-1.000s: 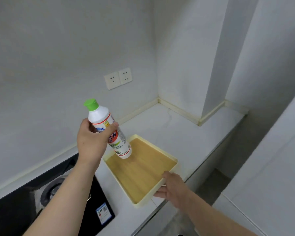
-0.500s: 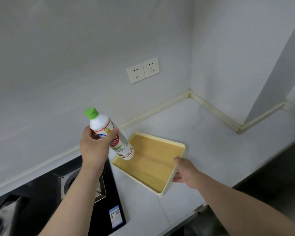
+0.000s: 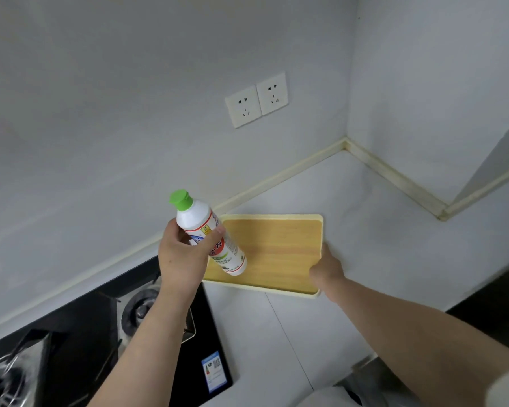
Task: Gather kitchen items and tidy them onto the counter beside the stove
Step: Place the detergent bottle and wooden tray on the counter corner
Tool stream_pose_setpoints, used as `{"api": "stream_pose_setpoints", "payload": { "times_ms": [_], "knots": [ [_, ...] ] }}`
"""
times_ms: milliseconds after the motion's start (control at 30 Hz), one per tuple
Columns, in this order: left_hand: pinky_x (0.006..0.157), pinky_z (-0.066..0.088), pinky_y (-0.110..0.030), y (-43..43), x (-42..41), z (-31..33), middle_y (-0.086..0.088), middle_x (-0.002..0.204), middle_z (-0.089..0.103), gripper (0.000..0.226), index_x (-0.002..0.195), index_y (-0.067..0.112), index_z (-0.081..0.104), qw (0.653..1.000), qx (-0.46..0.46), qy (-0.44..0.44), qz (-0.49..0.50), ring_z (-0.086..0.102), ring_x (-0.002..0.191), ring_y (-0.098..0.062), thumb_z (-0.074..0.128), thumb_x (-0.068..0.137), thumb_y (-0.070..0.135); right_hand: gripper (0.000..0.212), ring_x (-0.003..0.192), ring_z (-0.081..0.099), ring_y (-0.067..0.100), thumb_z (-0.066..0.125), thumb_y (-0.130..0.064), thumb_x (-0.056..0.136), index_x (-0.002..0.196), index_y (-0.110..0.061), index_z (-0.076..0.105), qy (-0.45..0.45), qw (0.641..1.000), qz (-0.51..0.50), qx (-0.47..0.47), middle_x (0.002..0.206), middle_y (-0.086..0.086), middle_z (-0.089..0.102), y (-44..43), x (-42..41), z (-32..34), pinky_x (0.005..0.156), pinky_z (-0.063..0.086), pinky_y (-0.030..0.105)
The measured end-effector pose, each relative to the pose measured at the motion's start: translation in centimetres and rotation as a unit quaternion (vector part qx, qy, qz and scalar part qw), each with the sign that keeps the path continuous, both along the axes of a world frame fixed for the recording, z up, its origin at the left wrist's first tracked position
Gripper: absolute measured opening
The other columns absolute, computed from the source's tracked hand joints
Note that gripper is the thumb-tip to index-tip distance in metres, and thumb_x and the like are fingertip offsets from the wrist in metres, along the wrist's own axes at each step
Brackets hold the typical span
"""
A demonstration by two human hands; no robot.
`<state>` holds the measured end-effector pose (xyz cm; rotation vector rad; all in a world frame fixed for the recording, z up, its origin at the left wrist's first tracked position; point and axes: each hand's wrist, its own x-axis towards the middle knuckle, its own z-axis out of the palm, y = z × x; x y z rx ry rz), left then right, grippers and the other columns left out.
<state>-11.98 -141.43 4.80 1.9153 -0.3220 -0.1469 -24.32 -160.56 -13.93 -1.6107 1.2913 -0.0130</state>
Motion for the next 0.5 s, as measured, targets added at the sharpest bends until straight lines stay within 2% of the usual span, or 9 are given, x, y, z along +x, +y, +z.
{"api": "stream_pose_setpoints", "payload": {
  "times_ms": [100,167,267,333,400,500],
  "knots": [
    [0.076,0.055,-0.027,0.6,0.3,0.0,0.01,0.095,0.072,0.04,0.107,0.024,0.063,1.0,0.001,0.001,-0.001,0.069,0.083,-0.001,0.086,0.074,0.022,0.072,0.122,0.055,0.033,0.039,-0.005,0.093,0.158,-0.026,0.015,0.038,0.998,0.04,-0.019,0.141,0.014,0.048,-1.5,0.9,0.0,0.085,0.048,0.031],
    [0.076,0.055,-0.027,1.0,0.5,0.0,0.01,0.094,0.072,0.04,0.106,0.025,0.063,1.0,0.003,0.0,-0.002,0.069,0.083,-0.001,0.086,0.073,0.021,0.071,0.127,0.052,0.031,0.039,-0.004,0.093,0.158,-0.023,0.016,0.05,0.996,0.062,-0.038,0.145,0.012,0.046,-2.5,1.5,0.2,0.093,0.047,0.032],
    [0.076,0.056,-0.028,1.4,0.9,-0.2,0.01,0.095,0.073,0.041,0.107,0.024,0.064,1.0,0.011,-0.001,0.003,0.07,0.084,-0.004,0.087,0.073,0.022,0.068,0.132,0.049,0.03,0.043,-0.003,0.092,0.156,-0.016,0.023,0.045,0.997,0.05,-0.036,0.147,0.01,0.047,-3.2,2.3,0.2,0.104,0.043,0.032],
    [0.077,0.056,-0.029,1.5,1.3,-0.3,0.008,0.096,0.073,0.041,0.108,0.022,0.064,1.0,0.018,-0.004,0.006,0.07,0.085,-0.004,0.087,0.073,0.022,0.061,0.128,0.052,0.031,0.046,-0.003,0.089,0.149,-0.009,0.036,0.038,0.998,0.04,-0.03,0.143,0.013,0.051,-3.4,3.0,-0.2,0.102,0.044,0.033],
    [0.078,0.056,-0.029,1.4,1.4,-0.3,0.007,0.097,0.073,0.042,0.109,0.02,0.064,1.0,0.02,-0.004,0.007,0.069,0.084,-0.002,0.086,0.073,0.021,0.053,0.119,0.058,0.032,0.046,-0.002,0.086,0.138,-0.008,0.051,0.026,0.999,0.026,-0.031,0.132,0.014,0.06,-3.6,3.4,-0.8,0.094,0.049,0.033],
    [0.077,0.057,-0.029,1.1,1.9,-0.5,0.007,0.097,0.073,0.042,0.109,0.019,0.064,1.0,0.021,-0.005,0.006,0.069,0.084,-0.003,0.086,0.074,0.021,0.048,0.118,0.06,0.031,0.047,0.0,0.087,0.133,-0.008,0.059,0.037,0.998,0.025,-0.045,0.129,0.013,0.063,-4.1,3.6,-1.2,0.095,0.05,0.033]
  ]
}}
